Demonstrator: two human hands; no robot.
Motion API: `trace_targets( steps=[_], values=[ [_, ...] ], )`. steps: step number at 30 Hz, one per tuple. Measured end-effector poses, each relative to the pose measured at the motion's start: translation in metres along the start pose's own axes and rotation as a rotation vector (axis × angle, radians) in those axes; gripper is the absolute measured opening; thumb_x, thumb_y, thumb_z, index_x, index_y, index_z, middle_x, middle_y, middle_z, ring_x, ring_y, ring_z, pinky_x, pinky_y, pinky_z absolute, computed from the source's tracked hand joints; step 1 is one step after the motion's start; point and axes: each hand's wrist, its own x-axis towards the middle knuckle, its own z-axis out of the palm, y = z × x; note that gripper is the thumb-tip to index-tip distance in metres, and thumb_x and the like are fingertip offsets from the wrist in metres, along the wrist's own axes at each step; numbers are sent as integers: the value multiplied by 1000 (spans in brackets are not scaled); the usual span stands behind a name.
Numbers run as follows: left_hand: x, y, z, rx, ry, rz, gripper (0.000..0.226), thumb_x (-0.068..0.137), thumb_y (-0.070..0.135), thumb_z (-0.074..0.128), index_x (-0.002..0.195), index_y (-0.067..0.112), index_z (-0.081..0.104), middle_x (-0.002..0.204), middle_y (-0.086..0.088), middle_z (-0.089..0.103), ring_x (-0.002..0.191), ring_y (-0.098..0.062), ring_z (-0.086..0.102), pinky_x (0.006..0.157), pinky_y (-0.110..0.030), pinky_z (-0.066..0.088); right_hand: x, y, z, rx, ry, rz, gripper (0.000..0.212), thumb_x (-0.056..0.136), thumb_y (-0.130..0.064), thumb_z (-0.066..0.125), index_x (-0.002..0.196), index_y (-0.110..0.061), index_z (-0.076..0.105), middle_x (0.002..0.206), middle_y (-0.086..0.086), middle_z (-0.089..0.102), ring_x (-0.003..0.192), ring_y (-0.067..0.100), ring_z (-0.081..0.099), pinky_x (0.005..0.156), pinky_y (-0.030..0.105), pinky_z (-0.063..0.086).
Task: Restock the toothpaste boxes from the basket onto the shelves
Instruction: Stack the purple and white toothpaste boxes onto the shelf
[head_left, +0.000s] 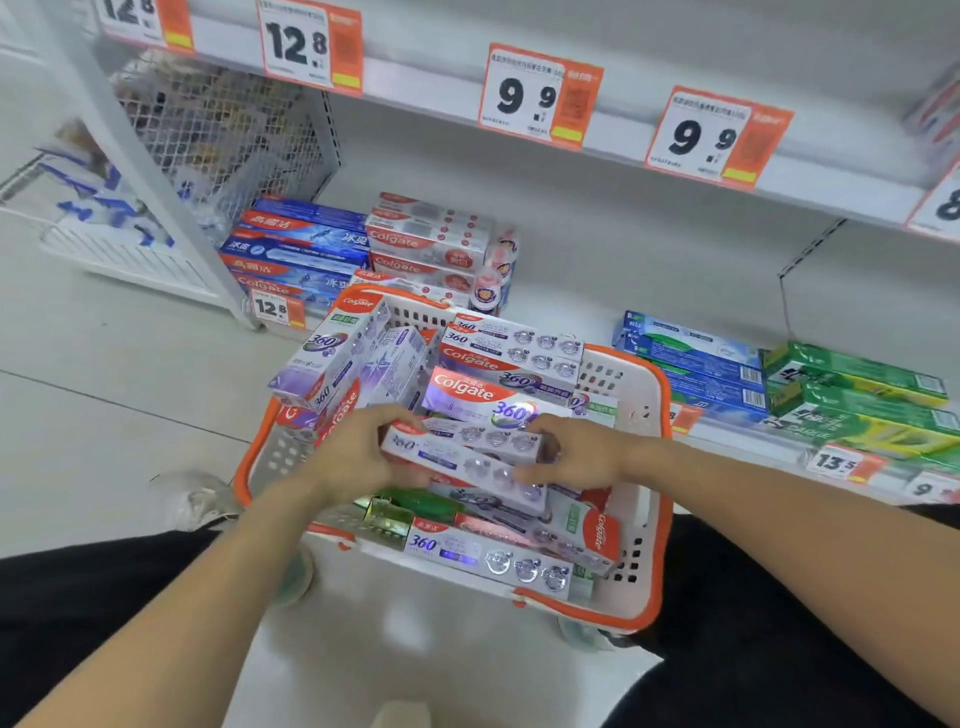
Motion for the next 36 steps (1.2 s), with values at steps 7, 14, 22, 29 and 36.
trace_targets(
  steps=[7, 14, 22, 29, 36],
  values=[
    [-11, -11, -50, -198, 64, -173, 46, 71, 42, 84, 107, 19, 68, 101, 3, 74, 93, -8, 69, 72, -14, 51, 2, -7, -19, -196, 104, -110, 53, 103, -52, 40, 107, -4, 62, 99, 14, 69, 87, 28, 63, 77, 37, 47],
    [-13, -15, -30, -305, 88, -317, 47, 80, 49, 72, 107, 10, 71, 97, 2, 78, 91, -16, 74, 67, -33, 62, -9, 5, -63, 41, 102, -46, 43, 100, -49, 50, 104, -11, 69, 95, 6, 77, 81, 21, 74, 85, 41, 58],
    [-4, 9, -29, -306, 61, -329, 33, 86, 41, 74, 109, 18, 67, 102, 9, 71, 95, -3, 63, 71, -21, 48, -11, 4, -49, 249, 32, 20, 39, 104, -43, 45, 112, -10, 65, 106, 3, 75, 87, 21, 74, 88, 40, 58],
    [-8, 4, -36, -557, 127, -333, 80, 56, 68, 80, 109, 9, 73, 103, -8, 77, 101, -28, 73, 91, -45, 56, -8, -9, -32, 320, 76, -32, 51, 97, -54, 52, 100, -6, 69, 75, 5, 73, 54, 10, 64, 56, 22, 49],
    [-10, 15, -41, -804, 144, -338, 75, 63, 53, 81, 121, 8, 68, 115, -16, 73, 101, -31, 72, 84, -52, 59, -32, -24, -82, 640, 9, -117, 39, 97, -42, 56, 115, -11, 70, 110, 18, 73, 83, 22, 62, 71, 29, 56]
  ],
)
